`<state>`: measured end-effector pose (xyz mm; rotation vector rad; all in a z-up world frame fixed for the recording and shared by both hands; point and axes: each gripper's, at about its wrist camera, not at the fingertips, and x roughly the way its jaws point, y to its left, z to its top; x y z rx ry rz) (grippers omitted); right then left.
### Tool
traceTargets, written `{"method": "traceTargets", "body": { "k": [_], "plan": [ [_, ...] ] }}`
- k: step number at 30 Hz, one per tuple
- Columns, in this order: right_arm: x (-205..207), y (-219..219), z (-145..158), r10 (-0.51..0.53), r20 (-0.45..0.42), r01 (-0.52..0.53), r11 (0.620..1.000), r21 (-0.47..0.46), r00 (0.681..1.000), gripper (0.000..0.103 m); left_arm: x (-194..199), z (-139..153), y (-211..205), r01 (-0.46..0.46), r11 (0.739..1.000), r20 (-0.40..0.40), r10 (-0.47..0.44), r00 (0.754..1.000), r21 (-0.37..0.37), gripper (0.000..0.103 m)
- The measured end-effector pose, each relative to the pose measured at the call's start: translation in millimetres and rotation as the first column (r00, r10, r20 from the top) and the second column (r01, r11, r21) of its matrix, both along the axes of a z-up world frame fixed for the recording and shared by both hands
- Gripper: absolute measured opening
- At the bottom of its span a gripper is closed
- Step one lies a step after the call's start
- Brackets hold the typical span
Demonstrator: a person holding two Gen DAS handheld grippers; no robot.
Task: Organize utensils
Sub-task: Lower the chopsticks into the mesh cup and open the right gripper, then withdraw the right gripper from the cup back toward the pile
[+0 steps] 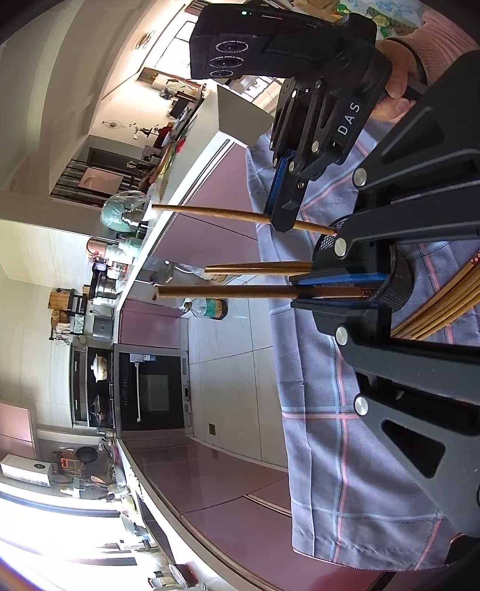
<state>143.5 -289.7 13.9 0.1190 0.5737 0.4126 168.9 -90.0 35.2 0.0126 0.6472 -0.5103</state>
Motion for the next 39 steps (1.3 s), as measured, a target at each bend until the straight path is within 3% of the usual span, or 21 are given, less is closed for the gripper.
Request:
{"method": "traceTargets", "body": {
  "k": [8,12,16,20,24,39],
  "plan": [
    [18.6,0.6,-24.8,-0.025,-0.103,0.023,1.0,-0.021,0.994,0.006,24.4,-25.0,-2.8,0.007,0.999,-0.058,-0.005,0.998,0.035,0.008],
    [21.9,-0.3,-29.3,-0.042,-0.117,0.041,0.999,-0.018,0.992,0.008,36.8,-33.9,-0.4,-0.01,1.0,-0.084,0.012,0.996,0.025,0.013],
    [22.7,-4.5,-28.1,-0.051,-0.116,0.051,0.999,-0.002,0.992,0.009,43.6,-36.4,2.6,-0.033,0.999,-0.086,0.034,0.996,0.01,0.02],
    [18.2,-5.0,-24.1,-0.048,-0.101,0.049,0.999,0.007,0.994,0.012,44.0,-39.6,8.2,-0.064,0.998,-0.08,0.064,0.995,0.005,0.034],
    [12.0,-3.8,-22.2,-0.038,-0.087,0.04,0.999,0.015,0.995,0.02,41.4,-44.1,12.8,-0.08,0.997,-0.077,0.08,0.994,0.003,0.034],
    [-13.0,-0.7,-12.5,0.017,-0.053,-0.016,1.0,0.016,0.998,0.024,4.4,-53.1,45.8,-0.142,0.99,-0.032,0.142,0.989,-0.013,0.037]
  ]
}}
